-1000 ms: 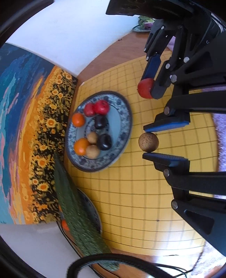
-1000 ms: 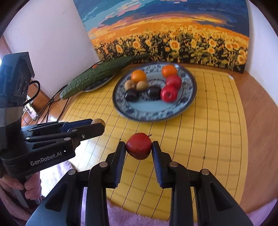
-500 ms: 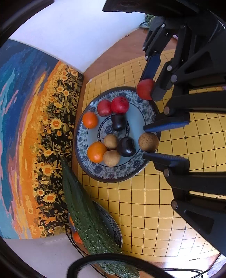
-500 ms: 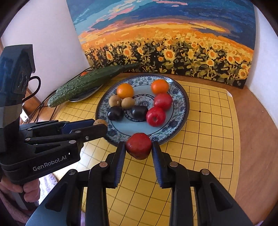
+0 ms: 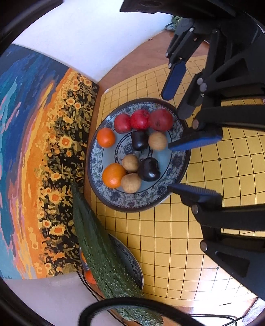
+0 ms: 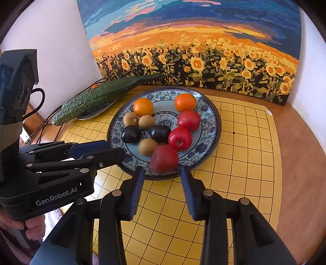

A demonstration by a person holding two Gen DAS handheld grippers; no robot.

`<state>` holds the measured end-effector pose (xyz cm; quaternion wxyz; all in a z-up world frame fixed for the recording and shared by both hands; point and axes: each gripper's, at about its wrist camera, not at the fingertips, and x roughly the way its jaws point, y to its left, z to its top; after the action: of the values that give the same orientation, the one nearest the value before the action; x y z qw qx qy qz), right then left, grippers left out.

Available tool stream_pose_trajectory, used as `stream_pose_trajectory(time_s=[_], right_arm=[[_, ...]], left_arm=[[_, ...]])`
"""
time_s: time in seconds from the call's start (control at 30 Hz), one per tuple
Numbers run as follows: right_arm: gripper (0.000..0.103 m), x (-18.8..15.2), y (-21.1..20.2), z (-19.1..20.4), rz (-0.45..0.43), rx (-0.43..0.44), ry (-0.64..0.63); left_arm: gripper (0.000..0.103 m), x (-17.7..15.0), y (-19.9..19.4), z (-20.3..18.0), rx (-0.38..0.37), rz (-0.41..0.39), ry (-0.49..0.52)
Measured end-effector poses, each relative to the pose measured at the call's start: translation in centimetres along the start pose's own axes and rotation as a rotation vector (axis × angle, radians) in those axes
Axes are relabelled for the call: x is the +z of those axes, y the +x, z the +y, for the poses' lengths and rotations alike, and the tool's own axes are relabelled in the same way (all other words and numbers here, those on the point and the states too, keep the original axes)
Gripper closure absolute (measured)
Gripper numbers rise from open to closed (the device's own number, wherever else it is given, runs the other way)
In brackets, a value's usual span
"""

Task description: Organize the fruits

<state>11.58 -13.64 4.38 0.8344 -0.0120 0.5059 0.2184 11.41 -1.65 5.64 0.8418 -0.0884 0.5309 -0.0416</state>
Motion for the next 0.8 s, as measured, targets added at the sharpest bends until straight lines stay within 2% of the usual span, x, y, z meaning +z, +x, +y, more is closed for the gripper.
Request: stream_pose_trajectory(time_s=[0.63,0.8], right_arm=[[0.059,-0.7,-0.8,0.1,0.0,-0.002,0.036],[0.059,-1.0,-0.8,0.1,0.002,-0.003,0.045]], left_arm=[[0.046,-0.5,-0.9,0.2,0.042,0.009,-0.023],[0.044,-0.7,-1.1,0.1,0.051,0.012,-0.022]])
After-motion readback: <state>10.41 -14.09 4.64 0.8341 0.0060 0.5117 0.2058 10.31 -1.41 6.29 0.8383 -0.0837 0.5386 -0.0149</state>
